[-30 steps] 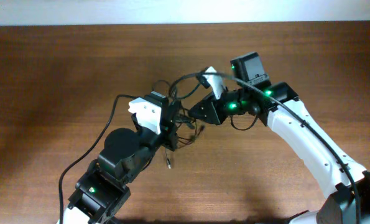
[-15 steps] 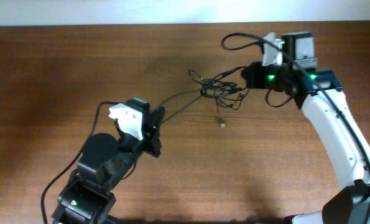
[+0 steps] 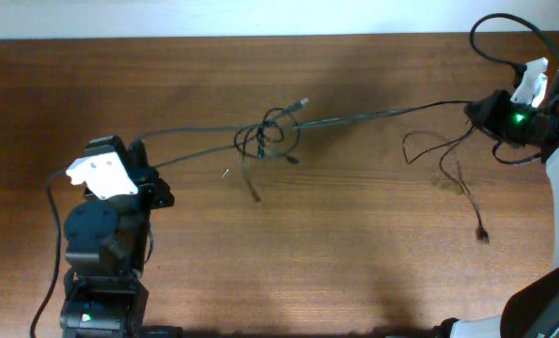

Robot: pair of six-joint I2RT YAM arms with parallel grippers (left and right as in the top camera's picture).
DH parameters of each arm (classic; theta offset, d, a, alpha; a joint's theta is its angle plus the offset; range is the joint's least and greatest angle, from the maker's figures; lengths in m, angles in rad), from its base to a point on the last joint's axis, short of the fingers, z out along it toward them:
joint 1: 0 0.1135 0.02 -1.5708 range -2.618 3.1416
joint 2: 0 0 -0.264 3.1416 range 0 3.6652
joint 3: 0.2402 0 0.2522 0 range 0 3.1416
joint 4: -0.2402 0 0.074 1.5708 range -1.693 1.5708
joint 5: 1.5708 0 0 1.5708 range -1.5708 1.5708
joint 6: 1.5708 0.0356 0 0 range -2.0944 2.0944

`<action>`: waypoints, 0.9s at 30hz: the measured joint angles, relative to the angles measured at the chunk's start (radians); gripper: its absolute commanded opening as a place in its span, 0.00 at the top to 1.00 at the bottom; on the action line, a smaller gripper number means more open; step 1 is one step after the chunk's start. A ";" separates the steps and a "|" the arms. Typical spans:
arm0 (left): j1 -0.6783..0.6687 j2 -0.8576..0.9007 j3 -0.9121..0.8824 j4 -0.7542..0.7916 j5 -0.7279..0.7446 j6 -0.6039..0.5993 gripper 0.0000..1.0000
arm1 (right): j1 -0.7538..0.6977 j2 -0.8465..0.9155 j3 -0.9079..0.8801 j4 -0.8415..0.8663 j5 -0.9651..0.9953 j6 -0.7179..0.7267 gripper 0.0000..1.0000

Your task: Untangle cables

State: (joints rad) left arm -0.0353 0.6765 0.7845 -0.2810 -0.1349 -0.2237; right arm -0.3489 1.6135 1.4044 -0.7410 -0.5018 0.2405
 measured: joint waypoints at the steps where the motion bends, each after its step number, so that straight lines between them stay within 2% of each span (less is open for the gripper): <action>1: 0.007 0.000 0.000 -0.001 -0.039 0.000 1.00 | -0.001 0.000 0.000 -0.024 0.064 0.019 0.96; 3: 0.030 0.000 0.000 0.000 -0.100 0.000 1.00 | -0.009 0.000 0.000 -0.059 0.161 0.033 0.96; 7: 0.080 0.000 0.000 -0.007 -0.118 0.000 1.00 | -0.035 0.000 0.002 -0.127 0.299 0.123 0.96; 11: 0.106 -0.005 0.000 -0.024 -0.194 -0.037 1.00 | -0.050 0.000 0.006 -0.230 0.187 0.062 0.96; 12: 0.108 -0.005 0.000 -0.047 -0.263 -0.092 1.00 | -0.045 0.000 0.009 -0.312 0.198 0.077 0.94; 13: 0.109 -0.003 0.000 -0.067 -0.342 -0.151 1.00 | -0.032 0.000 0.008 -0.361 0.217 0.107 0.76; 16: 0.114 0.007 0.000 -0.067 -0.379 -0.207 1.00 | 0.004 0.000 0.010 -0.396 0.231 0.145 0.51; 17: 0.117 0.013 0.000 -0.067 -0.294 -0.216 1.00 | 0.041 0.000 0.010 -0.395 0.182 0.113 0.47; 20: 0.122 0.070 0.000 -0.013 0.086 -0.187 1.00 | 0.167 0.000 0.010 -0.389 0.007 -0.047 0.42; 21: 0.122 0.101 -0.001 0.052 0.271 -0.150 1.00 | 0.227 0.000 0.010 -0.388 -0.039 -0.090 0.41; 22: 0.122 0.124 -0.006 0.123 0.433 -0.124 1.00 | 0.281 0.000 0.010 -0.389 -0.091 -0.114 0.41; 23: 0.121 0.146 -0.006 0.263 0.647 -0.106 1.00 | 0.323 0.000 0.009 -0.385 -0.146 -0.129 0.41; 25: 0.122 0.162 -0.008 0.542 0.930 -0.114 1.00 | 0.394 0.000 0.010 -0.385 -0.252 -0.140 0.40; 27: 0.121 0.154 0.000 0.680 1.137 -0.183 1.00 | 0.436 0.000 0.010 -0.378 -0.362 -0.143 0.40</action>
State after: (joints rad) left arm 0.0856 0.8303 0.7849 0.3992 1.0019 -0.4068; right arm 0.0872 1.6131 1.4139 -1.1187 -0.8642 0.0978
